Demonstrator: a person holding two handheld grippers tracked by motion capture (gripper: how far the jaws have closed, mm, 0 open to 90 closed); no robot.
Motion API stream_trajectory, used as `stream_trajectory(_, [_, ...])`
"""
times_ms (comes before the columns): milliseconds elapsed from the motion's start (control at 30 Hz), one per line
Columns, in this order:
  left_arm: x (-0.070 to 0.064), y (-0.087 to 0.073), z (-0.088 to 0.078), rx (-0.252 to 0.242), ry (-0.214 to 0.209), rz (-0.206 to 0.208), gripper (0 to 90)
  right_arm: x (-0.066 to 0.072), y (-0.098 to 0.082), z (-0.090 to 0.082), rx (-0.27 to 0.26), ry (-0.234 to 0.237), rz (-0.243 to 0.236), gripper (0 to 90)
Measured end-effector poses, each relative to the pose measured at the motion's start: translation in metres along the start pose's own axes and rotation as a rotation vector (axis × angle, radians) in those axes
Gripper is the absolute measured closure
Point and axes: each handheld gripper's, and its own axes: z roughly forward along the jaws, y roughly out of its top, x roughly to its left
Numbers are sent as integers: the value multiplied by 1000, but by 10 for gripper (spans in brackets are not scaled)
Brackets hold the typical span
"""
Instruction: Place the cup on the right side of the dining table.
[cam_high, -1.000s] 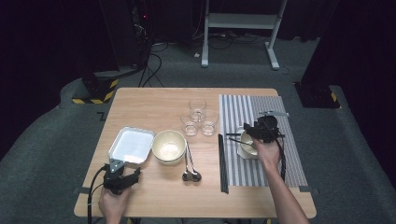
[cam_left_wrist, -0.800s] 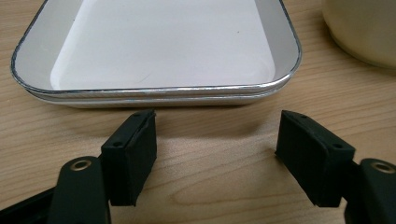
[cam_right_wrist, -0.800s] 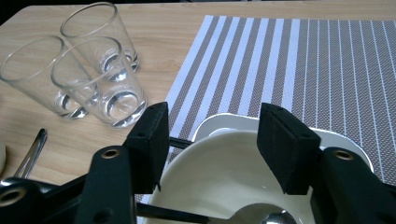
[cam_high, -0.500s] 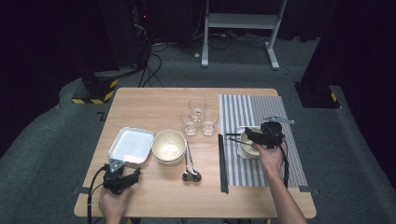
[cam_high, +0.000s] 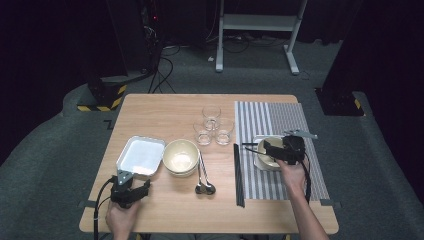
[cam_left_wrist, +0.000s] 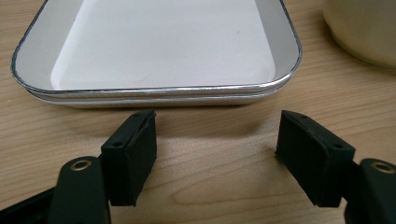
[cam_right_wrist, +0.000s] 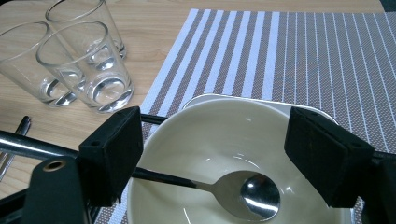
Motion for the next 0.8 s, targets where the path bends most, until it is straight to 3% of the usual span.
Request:
stream_trajectory(267, [0, 0, 0, -1, 0, 1, 289, -1, -8, -4, -11, -15, -15, 196])
stream_trajectory(800, [0, 0, 0, 0, 2, 1, 290, -1, -28, -20, -29, 1, -30, 182])
